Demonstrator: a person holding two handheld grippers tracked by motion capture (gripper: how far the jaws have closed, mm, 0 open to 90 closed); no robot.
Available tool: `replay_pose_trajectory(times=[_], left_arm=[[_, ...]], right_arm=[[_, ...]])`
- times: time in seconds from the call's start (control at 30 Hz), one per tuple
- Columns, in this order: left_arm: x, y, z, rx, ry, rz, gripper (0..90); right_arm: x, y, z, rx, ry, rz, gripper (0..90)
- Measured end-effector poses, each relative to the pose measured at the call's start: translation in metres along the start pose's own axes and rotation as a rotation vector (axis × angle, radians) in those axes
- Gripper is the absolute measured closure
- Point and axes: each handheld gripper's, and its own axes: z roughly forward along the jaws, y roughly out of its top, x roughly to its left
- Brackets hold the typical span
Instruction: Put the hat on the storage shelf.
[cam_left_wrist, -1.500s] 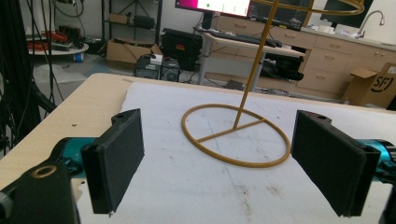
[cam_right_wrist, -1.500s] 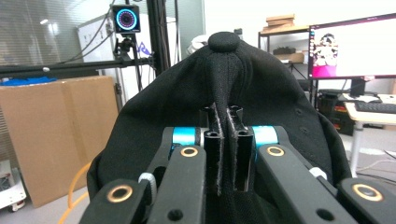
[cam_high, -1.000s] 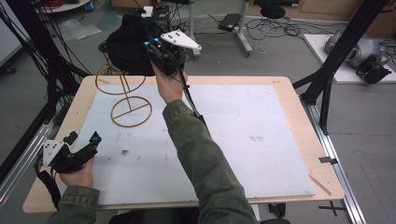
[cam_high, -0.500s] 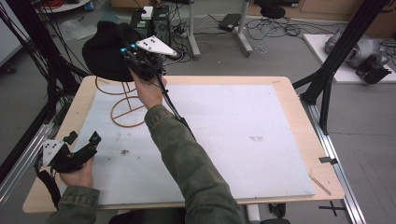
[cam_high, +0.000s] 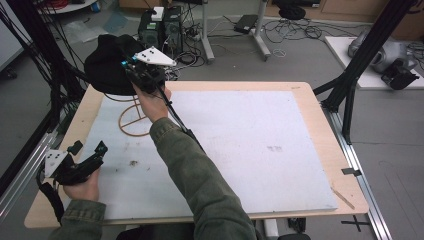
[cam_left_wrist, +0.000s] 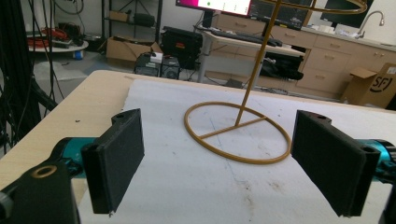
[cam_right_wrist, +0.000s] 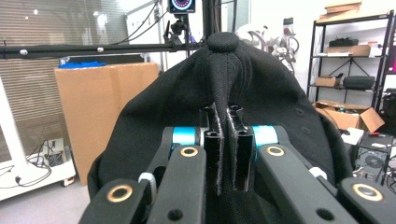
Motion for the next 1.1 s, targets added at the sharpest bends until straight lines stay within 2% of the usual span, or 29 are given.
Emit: replay_pose_trajectory(times=[0.03,0.2,0.23,0.27,0.37,0.47,0.6,0.83,0.93,0.97,1.07,1.1], left_arm=[[0.000,0.000,0.000,-0.001,0.001,-0.001,17.6],[0.001,0.000,-0.001,0.002,0.004,0.001,17.6],[0.001,0.000,-0.001,0.001,0.004,0.001,17.6],[0.000,0.000,-0.001,-0.002,0.001,-0.004,17.6],[0.000,-0.001,-0.001,0.005,0.001,0.003,17.6],[-0.002,-0.002,0.001,0.012,-0.008,0.002,17.6],[-0.002,-0.002,0.002,0.015,-0.011,-0.002,17.6],[-0.001,-0.002,0.002,0.017,-0.010,-0.006,17.6],[-0.001,-0.002,0.002,0.016,-0.010,-0.006,17.6],[-0.001,-0.002,0.002,0.019,-0.012,-0.008,17.6],[-0.001,-0.002,0.003,0.019,-0.011,-0.009,17.6],[-0.001,-0.002,0.003,0.019,-0.011,-0.009,17.6]], right_arm=[[0.001,-0.002,0.001,0.013,-0.006,-0.015,87.3],[0.000,-0.009,0.000,0.028,-0.017,-0.015,87.2],[-0.001,-0.012,-0.001,0.028,-0.017,-0.010,87.2],[-0.006,-0.018,-0.002,0.050,-0.024,0.012,85.6],[-0.010,-0.022,-0.006,0.038,-0.008,0.041,83.7],[-0.010,-0.023,-0.008,0.045,-0.001,0.041,82.3],[-0.014,-0.023,-0.008,0.057,0.010,0.069,76.8],[-0.016,-0.022,-0.008,0.062,0.007,0.060,71.5],[-0.018,-0.022,-0.009,0.066,-0.022,0.041,52.0],[-0.019,-0.022,-0.010,0.069,-0.017,0.038,47.1],[-0.023,-0.021,-0.011,0.070,-0.006,0.062,38.2],[-0.023,-0.021,-0.011,0.070,-0.006,0.062,38.2]])
